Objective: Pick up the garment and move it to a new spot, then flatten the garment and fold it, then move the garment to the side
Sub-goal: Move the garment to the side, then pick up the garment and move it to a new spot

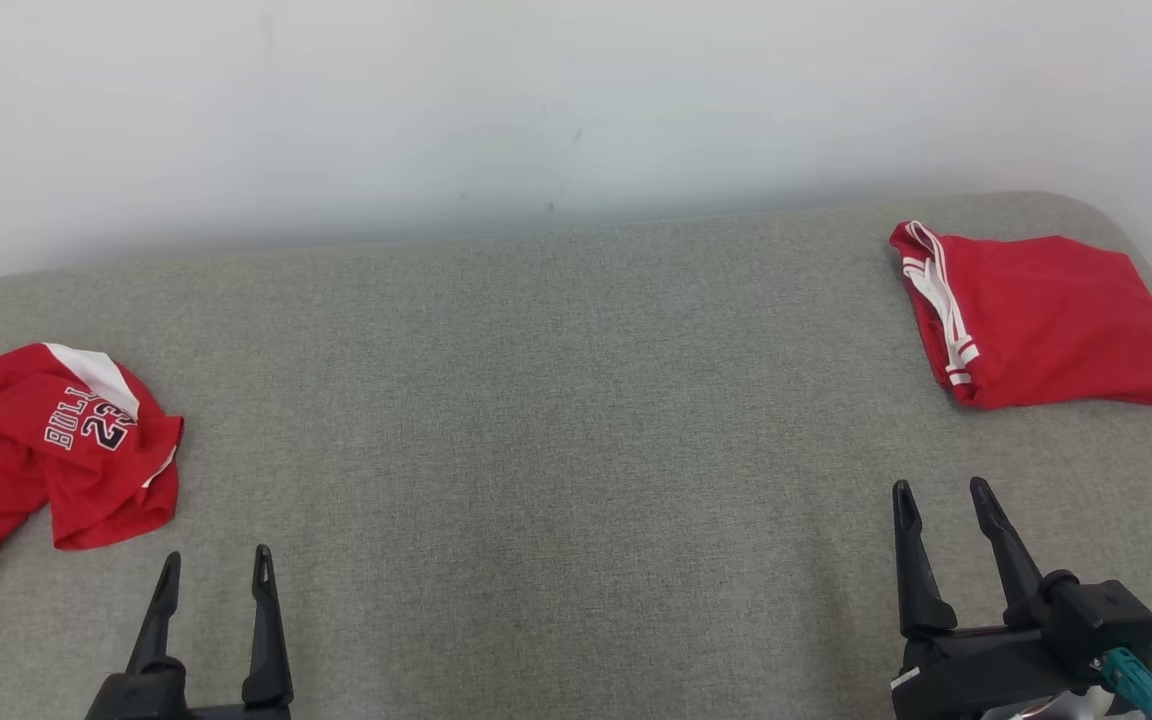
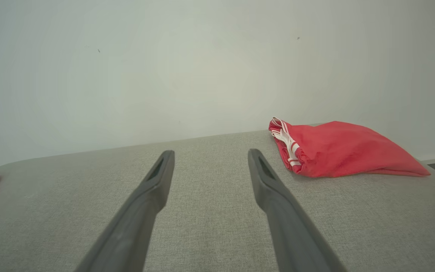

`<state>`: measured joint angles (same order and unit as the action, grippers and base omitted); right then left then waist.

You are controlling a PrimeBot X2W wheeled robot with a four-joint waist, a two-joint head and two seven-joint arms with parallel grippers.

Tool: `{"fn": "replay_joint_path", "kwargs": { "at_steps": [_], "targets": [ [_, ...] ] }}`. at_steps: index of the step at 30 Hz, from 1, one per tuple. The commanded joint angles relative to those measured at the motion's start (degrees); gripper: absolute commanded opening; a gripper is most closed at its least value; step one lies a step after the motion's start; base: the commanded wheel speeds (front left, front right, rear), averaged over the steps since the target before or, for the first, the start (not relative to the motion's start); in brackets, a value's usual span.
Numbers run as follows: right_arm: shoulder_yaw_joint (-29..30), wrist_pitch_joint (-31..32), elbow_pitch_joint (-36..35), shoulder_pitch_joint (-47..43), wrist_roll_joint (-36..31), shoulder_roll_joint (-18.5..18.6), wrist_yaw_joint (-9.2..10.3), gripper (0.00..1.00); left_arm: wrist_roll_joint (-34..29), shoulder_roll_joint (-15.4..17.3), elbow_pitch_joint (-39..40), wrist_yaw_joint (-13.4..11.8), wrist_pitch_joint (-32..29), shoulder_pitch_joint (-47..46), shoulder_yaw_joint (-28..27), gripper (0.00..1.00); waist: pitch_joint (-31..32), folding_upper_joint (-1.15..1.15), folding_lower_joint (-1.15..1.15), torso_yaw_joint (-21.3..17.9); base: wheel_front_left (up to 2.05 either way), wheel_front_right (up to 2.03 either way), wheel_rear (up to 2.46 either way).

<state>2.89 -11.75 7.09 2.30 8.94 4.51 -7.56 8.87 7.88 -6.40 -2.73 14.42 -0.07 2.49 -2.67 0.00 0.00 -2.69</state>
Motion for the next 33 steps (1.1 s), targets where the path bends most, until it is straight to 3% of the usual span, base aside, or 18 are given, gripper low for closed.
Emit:
{"fn": "replay_joint_path", "kwargs": {
  "at_steps": [1,13,33],
  "targets": [
    [0.29,-0.36,0.26,-0.55,-0.85,-0.63,0.12,1.0,-0.13,0.41,-0.3,-0.51,-0.57,-0.36,-0.13,1.0,-0.01,0.0,0.0,0.2,0.0,0.0,0.0],
    [0.3,1.04,0.78,-0.5,-1.78,-1.29,0.12,1.0,0.37,1.32,-0.58,-1.25,-3.68,-1.21,-0.08,1.0,-0.33,0.0,0.0,0.92,0.0,0.0,0.0],
    [0.17,2.06,0.91,-1.04,-1.79,-1.54,0.12,1.0,1.26,1.8,0.4,-2.32,-3.96,-0.35,0.3,1.0,0.25,0.0,0.0,1.0,0.0,0.0,0.0]
  ]
}}
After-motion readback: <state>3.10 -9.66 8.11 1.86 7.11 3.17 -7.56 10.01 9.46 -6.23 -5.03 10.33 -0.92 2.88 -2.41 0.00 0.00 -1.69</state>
